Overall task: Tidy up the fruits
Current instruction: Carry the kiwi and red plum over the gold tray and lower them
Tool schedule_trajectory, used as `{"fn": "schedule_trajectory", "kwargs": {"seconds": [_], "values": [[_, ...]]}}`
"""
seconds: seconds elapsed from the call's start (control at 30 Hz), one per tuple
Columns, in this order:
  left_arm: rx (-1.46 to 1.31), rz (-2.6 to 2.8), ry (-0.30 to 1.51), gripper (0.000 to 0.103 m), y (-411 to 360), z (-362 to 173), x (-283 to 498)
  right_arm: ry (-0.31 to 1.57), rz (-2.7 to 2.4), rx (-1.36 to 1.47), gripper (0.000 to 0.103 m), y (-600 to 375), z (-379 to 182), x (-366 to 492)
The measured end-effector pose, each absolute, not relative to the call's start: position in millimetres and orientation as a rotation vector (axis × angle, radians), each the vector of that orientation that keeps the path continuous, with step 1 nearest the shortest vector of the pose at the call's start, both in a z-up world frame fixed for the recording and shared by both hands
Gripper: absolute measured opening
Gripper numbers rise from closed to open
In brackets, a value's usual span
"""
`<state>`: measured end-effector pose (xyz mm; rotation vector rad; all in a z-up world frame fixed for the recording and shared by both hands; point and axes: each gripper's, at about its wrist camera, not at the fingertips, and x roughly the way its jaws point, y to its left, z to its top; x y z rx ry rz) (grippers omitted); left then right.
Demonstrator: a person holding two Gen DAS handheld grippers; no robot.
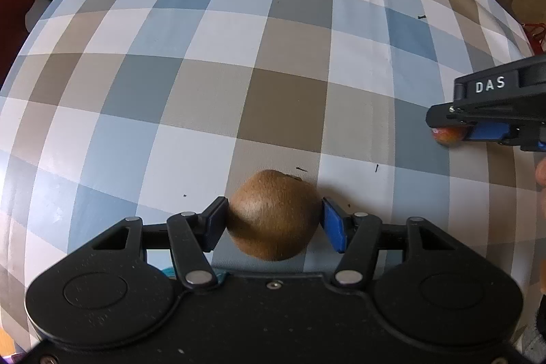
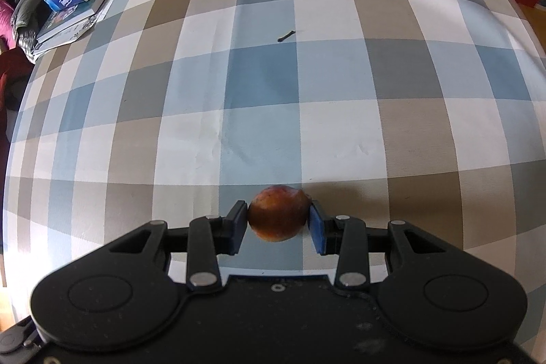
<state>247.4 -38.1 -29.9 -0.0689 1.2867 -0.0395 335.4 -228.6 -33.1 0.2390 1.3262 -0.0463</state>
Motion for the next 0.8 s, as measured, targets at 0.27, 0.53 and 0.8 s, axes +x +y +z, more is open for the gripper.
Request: {"fn": "schedule_trajectory", "kwargs": {"seconds": [0.27,0.53,0.8], "values": [[-0.056,-0.026,1.292,0.062,-41.8,-34.9,251.6,1.318,-0.059,0.238,0.040,-231.0,-31.7,335.4],[-0.101,-0.032,1.297,0.061,-38.5,-23.3,240.9,1.282,-0.052,0.235,0.039,-233.0,-20.8,330.2],[-0.107,-0.085,1.216,0.061,-37.4,17.1,210.2,1.240,-0.053,0.238,0.039,-234.6,-7.1,322.4]]}}
